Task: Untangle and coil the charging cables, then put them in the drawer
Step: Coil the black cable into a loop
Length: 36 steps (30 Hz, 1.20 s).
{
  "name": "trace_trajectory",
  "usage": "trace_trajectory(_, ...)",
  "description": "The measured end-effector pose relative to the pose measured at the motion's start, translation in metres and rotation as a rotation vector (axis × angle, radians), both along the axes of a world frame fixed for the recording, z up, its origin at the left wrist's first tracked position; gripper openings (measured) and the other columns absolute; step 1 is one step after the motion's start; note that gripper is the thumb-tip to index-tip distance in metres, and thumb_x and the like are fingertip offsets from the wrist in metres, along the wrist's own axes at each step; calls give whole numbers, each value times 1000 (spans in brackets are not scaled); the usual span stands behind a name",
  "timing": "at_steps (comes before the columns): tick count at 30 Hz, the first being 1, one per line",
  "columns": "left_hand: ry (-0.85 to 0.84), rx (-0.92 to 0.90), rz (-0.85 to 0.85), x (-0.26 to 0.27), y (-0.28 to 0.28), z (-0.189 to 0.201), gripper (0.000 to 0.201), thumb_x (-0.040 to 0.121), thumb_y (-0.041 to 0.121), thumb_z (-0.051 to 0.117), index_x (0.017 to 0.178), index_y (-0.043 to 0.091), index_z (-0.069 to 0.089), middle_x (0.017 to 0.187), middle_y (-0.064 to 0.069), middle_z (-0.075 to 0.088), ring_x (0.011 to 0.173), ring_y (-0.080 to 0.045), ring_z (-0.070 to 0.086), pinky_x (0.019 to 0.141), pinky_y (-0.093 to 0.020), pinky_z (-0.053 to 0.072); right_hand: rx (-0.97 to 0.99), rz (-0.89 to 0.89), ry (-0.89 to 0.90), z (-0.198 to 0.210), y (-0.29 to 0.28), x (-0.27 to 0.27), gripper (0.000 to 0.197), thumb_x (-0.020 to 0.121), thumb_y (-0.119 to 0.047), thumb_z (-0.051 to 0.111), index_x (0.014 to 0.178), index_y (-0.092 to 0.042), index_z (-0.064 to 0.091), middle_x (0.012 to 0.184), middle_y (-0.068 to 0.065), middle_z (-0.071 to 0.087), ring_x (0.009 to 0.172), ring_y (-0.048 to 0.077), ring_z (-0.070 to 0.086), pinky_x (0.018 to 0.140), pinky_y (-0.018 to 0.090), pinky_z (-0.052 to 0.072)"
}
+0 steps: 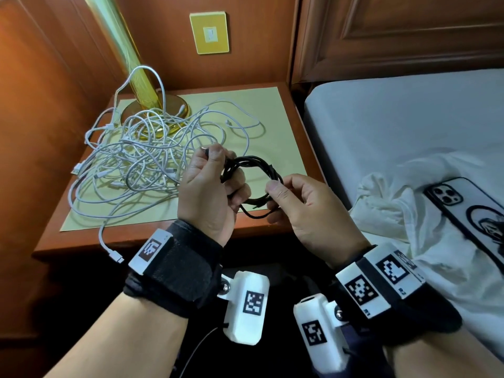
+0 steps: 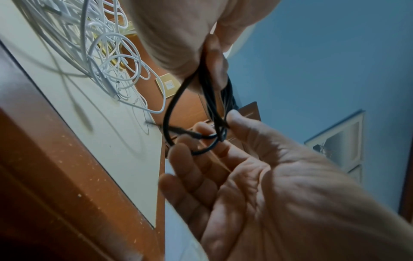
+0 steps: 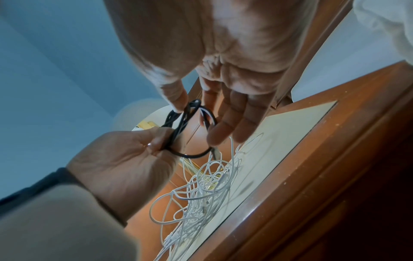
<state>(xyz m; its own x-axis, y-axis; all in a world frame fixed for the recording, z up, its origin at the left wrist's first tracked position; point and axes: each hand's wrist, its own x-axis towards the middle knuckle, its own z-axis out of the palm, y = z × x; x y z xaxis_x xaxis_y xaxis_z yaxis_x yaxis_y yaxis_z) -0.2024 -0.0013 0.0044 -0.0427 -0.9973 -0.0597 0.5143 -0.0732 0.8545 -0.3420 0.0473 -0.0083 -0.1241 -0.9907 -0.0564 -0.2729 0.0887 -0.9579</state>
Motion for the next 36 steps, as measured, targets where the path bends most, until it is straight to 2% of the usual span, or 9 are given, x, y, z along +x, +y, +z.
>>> trace_trajectory(4, -8, -5, -7, -7, 1, -3, 23, 109, 15, 37, 86, 15, 43, 83, 1, 45, 53, -11, 36, 49, -25, 42, -74, -70, -13, 1, 1, -3, 19, 98, -36, 61, 91, -22, 71, 88, 0, 75, 70, 7, 65, 75, 28, 54)
trace_trajectory(6, -38, -20, 3, -9, 2, -5, 21, 108, 14, 39, 88, 13, 43, 77, 2, 48, 55, -12, 42, 52, -28, 48, -83, -109, -44, 2, 1, -4, 17, 97, -33, 61, 93, -21, 72, 85, -7, 75, 66, -3, 60, 71, 17, 48)
trace_trajectory(9, -128, -55, 11, -9, 2, -9, 18, 107, 13, 41, 90, 11, 45, 67, 6, 55, 56, -12, 52, 59, -32, 52, -110, -151, -54, 2, 2, -5, 17, 97, -31, 62, 95, -18, 72, 76, -16, 71, 65, -6, 59, 69, 11, 44)
trace_trajectory(12, -190, -91, 22, -7, 3, -10, 15, 106, 15, 44, 92, 12, 48, 69, 6, 57, 59, -13, 55, 68, -36, 52, -132, -174, -27, 1, 1, -4, 18, 98, -33, 61, 94, -19, 72, 79, -15, 72, 73, -3, 63, 73, 11, 45)
trace_trajectory(15, -236, -107, 45, -6, 3, -11, 15, 106, 16, 45, 92, 14, 48, 70, 7, 56, 59, -12, 55, 70, -37, 52, -113, -189, 17, 0, 1, -1, 19, 97, -39, 60, 95, -23, 71, 71, -23, 67, 68, 3, 60, 71, 22, 45)
trace_trajectory(18, -271, -80, 47, -5, 1, -14, 17, 106, 16, 45, 90, 14, 48, 73, 6, 54, 61, -13, 56, 68, -36, 51, -126, -198, 26, -2, 0, 1, 17, 99, -35, 59, 93, -24, 70, 83, -17, 72, 81, 3, 64, 82, 26, 50)
trace_trajectory(23, -223, -5, 1, -3, -1, -13, 22, 107, 17, 44, 85, 16, 48, 76, 4, 53, 65, -14, 53, 61, -24, 47, -163, -225, -10, -3, -1, 4, 10, 99, -31, 60, 97, -25, 68, 87, -14, 72, 79, -1, 62, 82, 19, 48)
trace_trajectory(30, -127, 5, -32, -4, 2, -9, 24, 108, 14, 40, 84, 15, 44, 80, 1, 45, 54, -9, 36, 63, -27, 31, -76, -158, 161, -6, -2, -1, 6, 87, -28, 70, 92, -24, 69, 86, -9, 66, 71, 3, 59, 65, 9, 43)
trace_trajectory(36, -59, 2, -69, -13, 7, -5, 25, 108, 13, 38, 84, 15, 44, 85, 0, 47, 51, -9, 34, 62, -28, 31, -99, -293, 153, -9, -7, -4, 17, 79, -25, 73, 95, -28, 73, 105, 0, 67, 82, 4, 64, 76, 15, 49)
